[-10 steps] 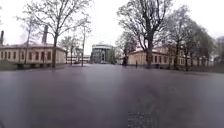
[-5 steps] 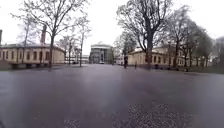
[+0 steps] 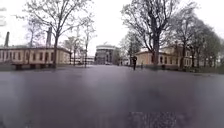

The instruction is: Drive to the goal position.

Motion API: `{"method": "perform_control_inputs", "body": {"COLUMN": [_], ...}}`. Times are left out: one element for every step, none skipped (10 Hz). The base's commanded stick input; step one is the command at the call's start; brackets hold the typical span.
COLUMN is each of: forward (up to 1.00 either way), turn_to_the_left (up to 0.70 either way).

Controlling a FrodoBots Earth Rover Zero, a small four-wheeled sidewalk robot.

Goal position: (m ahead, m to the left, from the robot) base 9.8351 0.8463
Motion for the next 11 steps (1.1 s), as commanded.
{"method": "perform_control_inputs", "body": {"forward": [0.85,0.85,0.85,0.85,0.85,0.85,0.85,0.85,0.85,0.85,0.85], "turn_to_the_left": [0.00,0.00,0.00,0.00,0.00,0.00,0.00,0.00,0.00,0.03,0.19]}}
